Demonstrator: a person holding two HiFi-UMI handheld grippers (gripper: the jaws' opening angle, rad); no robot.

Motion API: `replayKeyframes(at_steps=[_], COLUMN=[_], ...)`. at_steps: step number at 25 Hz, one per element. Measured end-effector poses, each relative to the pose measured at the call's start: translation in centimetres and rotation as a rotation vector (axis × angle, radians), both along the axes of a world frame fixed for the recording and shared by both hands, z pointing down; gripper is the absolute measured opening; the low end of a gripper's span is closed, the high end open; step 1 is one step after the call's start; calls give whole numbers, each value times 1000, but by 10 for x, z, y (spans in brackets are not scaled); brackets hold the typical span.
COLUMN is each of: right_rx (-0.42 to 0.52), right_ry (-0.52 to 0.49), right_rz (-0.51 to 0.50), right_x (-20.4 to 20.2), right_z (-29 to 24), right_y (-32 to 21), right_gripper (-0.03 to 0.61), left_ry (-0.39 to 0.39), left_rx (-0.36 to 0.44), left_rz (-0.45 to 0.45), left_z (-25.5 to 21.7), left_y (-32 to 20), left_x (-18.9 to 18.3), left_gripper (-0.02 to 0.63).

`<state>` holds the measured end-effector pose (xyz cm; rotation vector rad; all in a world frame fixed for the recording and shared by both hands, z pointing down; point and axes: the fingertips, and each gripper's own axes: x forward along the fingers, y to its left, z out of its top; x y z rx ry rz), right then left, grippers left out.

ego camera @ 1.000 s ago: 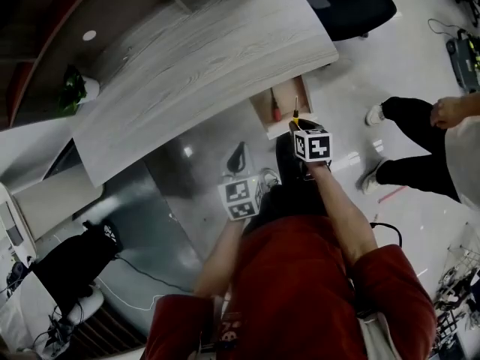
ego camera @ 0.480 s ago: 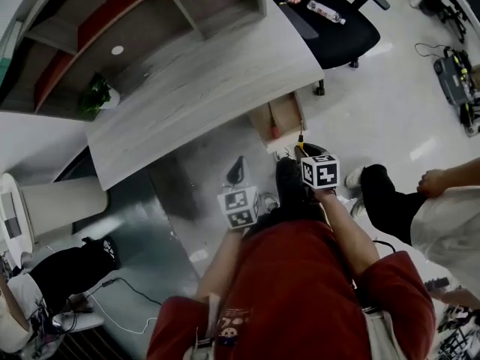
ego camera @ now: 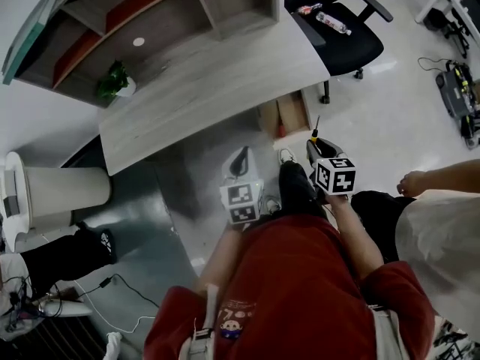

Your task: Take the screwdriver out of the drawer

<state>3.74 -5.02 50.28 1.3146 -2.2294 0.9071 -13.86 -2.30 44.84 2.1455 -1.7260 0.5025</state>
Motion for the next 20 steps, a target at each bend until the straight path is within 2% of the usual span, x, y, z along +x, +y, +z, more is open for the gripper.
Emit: replayKeyframes(at_steps=[9,20], right_rx=[247,267], right_ry=[-25,-27], right_rz=[2,9], right_x=[0,10], right_z=[-58,-62], right_y=[10,21], right_gripper=[80,80], left_ry=[-16,-29], left_rx=[93,128], left_rz=[-7,5], left_z=[-34,-44], left_y=[20,24], left_x=[-3,8], left_gripper=[-2,-2])
